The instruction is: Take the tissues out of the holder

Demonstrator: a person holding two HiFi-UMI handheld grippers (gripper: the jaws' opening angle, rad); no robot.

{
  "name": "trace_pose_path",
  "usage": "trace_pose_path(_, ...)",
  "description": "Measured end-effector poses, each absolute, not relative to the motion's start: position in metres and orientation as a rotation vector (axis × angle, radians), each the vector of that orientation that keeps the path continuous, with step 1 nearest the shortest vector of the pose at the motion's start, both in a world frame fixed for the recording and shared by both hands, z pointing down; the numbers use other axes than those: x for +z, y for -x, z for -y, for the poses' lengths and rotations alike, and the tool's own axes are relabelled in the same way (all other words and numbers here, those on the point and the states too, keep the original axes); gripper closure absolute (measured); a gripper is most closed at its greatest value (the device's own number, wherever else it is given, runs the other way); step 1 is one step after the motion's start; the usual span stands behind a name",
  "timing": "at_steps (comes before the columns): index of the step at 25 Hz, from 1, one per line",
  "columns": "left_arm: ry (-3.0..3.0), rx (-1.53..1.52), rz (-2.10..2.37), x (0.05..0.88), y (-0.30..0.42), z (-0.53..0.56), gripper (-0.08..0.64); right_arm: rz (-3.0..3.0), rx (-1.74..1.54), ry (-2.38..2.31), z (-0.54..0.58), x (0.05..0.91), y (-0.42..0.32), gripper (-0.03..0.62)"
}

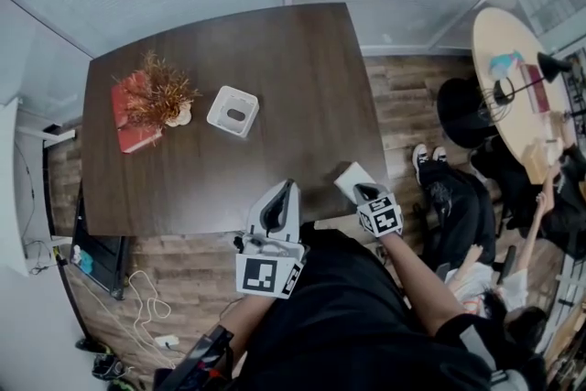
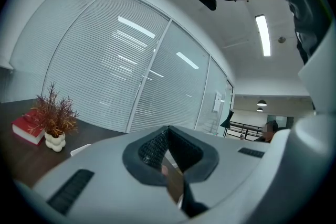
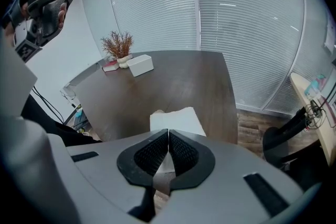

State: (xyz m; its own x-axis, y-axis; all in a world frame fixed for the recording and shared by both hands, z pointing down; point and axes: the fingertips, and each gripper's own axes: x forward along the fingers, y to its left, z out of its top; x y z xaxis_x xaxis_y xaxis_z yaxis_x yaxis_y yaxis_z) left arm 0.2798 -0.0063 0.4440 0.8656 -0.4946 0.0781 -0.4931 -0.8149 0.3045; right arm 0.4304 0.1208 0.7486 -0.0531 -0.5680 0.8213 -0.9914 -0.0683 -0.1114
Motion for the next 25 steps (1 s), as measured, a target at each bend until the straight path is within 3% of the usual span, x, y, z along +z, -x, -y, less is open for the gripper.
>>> trace_pose_path(25,-2.722,-0.033,0.751,0.439,-0.259,0.027,0.563,1.498,1.195,-1.819,-0.109,0.744,-0.434,0.577)
